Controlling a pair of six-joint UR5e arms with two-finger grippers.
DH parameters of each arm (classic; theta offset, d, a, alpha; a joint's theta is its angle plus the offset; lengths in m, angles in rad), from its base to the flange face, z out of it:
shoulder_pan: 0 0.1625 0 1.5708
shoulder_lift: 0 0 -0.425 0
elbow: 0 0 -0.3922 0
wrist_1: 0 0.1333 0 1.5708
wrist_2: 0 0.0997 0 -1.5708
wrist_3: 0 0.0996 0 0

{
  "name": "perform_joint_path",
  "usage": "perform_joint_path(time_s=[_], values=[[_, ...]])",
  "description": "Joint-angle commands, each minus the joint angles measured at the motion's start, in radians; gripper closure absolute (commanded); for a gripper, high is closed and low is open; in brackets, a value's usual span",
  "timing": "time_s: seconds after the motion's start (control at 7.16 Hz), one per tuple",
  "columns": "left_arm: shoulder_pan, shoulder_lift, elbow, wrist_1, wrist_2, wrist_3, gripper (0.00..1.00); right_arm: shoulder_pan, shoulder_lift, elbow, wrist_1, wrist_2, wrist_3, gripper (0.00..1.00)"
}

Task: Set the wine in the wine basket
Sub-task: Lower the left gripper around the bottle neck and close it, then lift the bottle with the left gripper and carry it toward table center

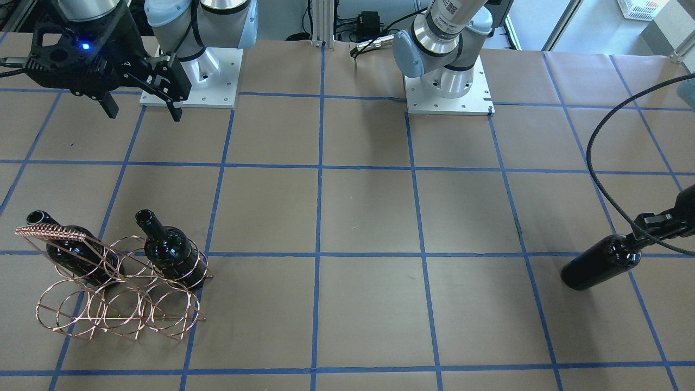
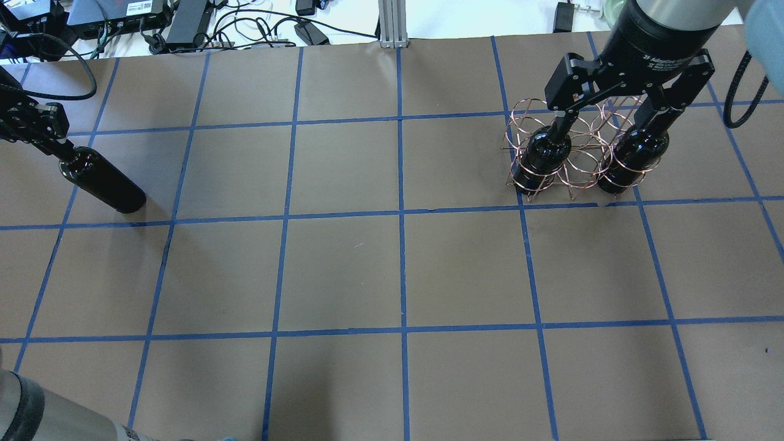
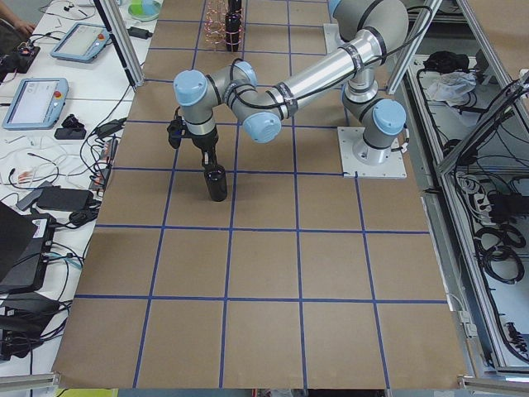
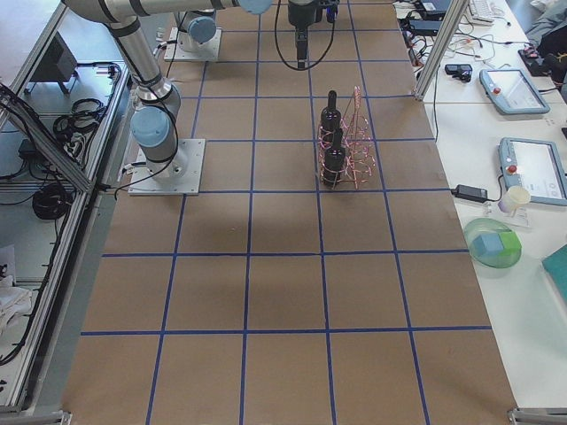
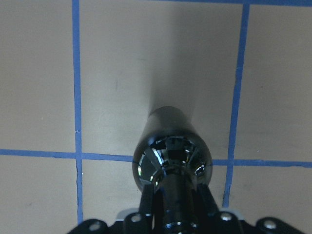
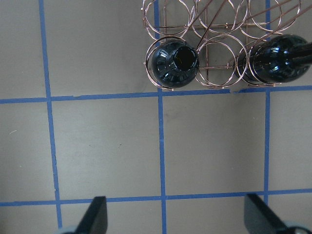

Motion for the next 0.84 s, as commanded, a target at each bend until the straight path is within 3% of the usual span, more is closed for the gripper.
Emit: perform_joint_path(time_s=[0.0,0.28,0.7], values=[[-0.028,0.045,0.005,-0.014,-0.003,-0.013,1.0,0.0,0.0,0.0,0.0,0.0,0.0,0.0],[-0.094,0.124,0.004,-0.048,-0.007,-0.129,1.0,0.0,0.0,0.0,0.0,0.0,0.0,0.0],[-0.285,0.206,-0.01,-0.106,-0.009,-0.353,1.0,0.0,0.0,0.0,0.0,0.0,0.0,0.0]])
